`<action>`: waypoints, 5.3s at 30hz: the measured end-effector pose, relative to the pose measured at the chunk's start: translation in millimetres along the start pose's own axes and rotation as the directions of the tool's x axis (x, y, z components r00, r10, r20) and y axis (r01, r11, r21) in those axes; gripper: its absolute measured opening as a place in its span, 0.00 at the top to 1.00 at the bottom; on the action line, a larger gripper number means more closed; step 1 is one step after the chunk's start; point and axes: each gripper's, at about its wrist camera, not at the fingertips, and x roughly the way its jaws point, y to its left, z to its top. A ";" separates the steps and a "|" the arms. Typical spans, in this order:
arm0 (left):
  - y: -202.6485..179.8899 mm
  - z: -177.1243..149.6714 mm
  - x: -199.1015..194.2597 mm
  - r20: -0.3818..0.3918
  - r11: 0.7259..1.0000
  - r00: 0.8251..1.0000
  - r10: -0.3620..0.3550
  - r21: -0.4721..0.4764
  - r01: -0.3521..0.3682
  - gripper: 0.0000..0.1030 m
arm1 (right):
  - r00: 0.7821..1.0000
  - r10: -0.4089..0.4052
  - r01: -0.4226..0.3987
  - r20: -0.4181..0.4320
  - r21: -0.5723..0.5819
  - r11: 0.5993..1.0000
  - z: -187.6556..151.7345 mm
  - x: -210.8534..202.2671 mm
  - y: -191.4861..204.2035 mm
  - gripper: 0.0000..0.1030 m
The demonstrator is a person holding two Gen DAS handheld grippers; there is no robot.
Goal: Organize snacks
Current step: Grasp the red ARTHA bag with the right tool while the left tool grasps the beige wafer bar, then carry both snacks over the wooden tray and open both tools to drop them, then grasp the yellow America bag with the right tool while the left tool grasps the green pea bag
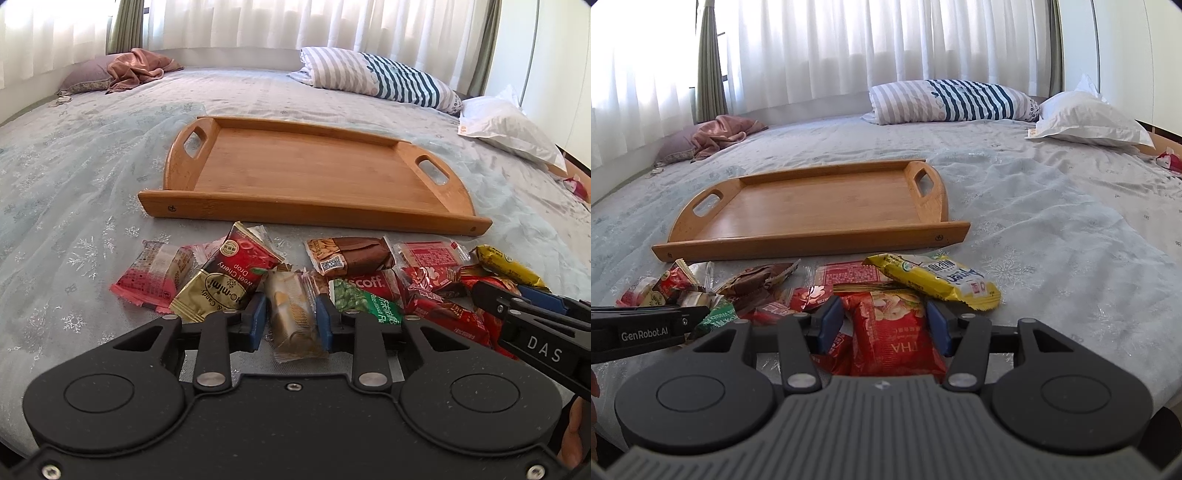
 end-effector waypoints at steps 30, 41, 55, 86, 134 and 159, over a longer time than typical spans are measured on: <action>5.5 28.0 -35.1 0.119 0.991 0.985 -0.128 -0.034 0.133 0.79 | 0.996 0.087 -0.086 0.030 -0.021 0.996 26.3 -28.9 14.4 0.56; 4.0 60.3 -28.0 0.146 0.975 0.966 -0.213 -0.033 0.220 0.79 | 0.995 0.076 -0.077 0.068 0.018 0.997 51.2 -25.1 3.7 0.56; -13.5 101.5 11.3 0.104 0.978 0.972 -0.209 -0.001 0.210 0.79 | 0.996 0.088 -0.090 0.025 0.086 0.992 86.9 24.3 -17.2 0.56; -38.6 143.5 122.1 -0.090 0.986 0.981 -0.169 -0.021 0.168 0.80 | 0.983 0.158 -0.142 -0.098 0.156 0.978 126.5 129.3 -48.9 0.56; -43.3 121.2 80.7 -0.014 0.979 0.980 -0.200 0.024 0.200 0.28 | 0.981 0.196 -0.195 -0.002 0.078 0.978 122.7 99.0 -45.0 0.14; -9.6 65.4 4.2 0.039 0.979 0.980 -0.198 0.053 0.195 0.16 | 0.988 0.145 -0.140 0.061 -0.068 0.988 58.9 13.9 -34.6 0.00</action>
